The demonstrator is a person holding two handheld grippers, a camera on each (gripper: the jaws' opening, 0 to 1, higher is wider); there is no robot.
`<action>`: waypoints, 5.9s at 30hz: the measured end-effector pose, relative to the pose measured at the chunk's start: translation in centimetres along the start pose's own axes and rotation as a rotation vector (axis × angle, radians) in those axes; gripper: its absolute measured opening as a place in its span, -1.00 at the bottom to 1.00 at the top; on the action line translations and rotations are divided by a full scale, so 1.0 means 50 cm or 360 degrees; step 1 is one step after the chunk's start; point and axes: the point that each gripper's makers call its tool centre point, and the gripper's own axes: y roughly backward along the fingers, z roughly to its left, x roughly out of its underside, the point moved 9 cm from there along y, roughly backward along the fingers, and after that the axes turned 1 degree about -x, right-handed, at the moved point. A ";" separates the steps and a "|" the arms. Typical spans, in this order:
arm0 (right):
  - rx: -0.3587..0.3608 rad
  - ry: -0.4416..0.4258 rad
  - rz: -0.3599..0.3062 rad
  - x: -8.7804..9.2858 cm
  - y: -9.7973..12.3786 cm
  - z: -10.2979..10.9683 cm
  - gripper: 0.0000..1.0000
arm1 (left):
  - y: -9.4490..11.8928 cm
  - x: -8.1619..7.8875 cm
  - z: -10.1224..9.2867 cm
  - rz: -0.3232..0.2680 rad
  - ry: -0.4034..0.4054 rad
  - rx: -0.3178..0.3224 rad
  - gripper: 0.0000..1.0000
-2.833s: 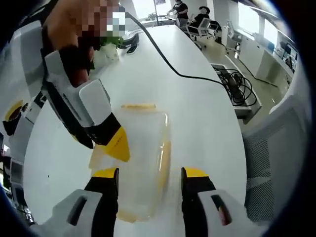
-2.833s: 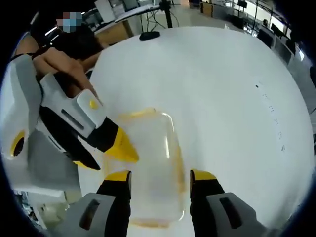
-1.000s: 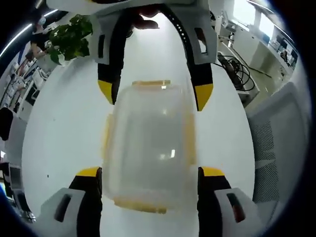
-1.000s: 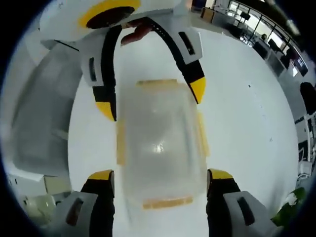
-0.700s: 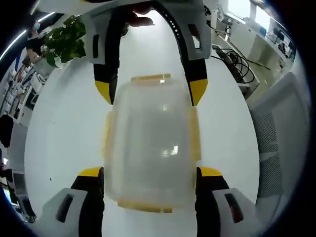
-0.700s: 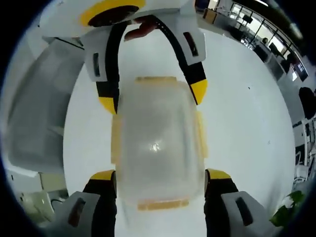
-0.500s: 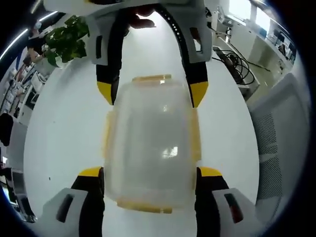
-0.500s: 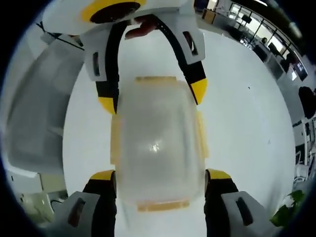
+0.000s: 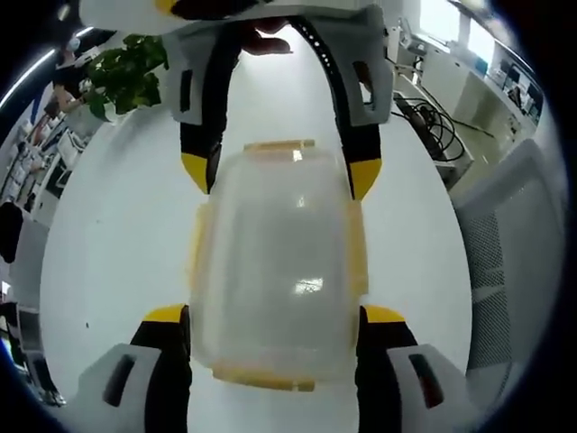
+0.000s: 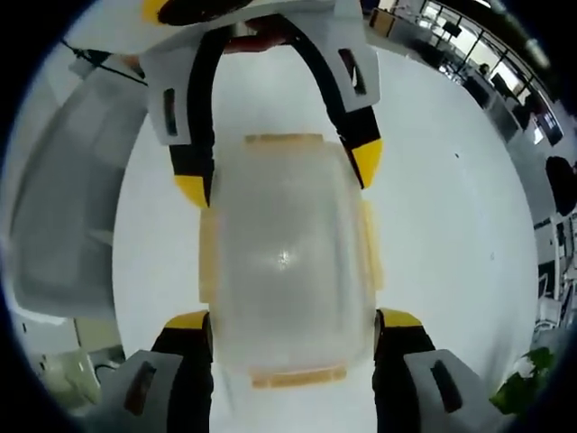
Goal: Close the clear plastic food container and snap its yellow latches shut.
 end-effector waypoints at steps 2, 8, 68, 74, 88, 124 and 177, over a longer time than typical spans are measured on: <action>0.0003 -0.0004 -0.0008 0.001 0.000 -0.001 0.45 | 0.000 0.000 0.000 0.0000 0.0001 0.0000 0.49; 0.0017 -0.0013 -0.0018 0.001 -0.002 0.000 0.46 | 0.000 0.000 0.000 -0.0006 0.0010 -0.0006 0.49; 0.0030 -0.0015 0.0020 -0.127 -0.049 0.067 0.54 | 0.067 0.126 -0.051 -0.0133 0.0055 -0.0044 0.49; 0.0023 -0.0009 0.0014 -0.157 -0.058 0.075 0.54 | 0.082 0.154 -0.056 -0.0138 0.0057 -0.0045 0.49; 0.0004 0.0040 -0.0012 -0.223 -0.078 0.089 0.55 | 0.115 0.217 -0.068 -0.0129 0.0091 -0.0064 0.49; -0.0029 0.0125 -0.0012 -0.308 -0.106 0.088 0.57 | 0.149 0.294 -0.065 -0.0100 0.0167 -0.0086 0.53; -0.0034 0.0127 -0.0031 -0.307 -0.112 -0.035 0.60 | 0.118 0.288 0.058 -0.0106 0.0185 -0.0090 0.57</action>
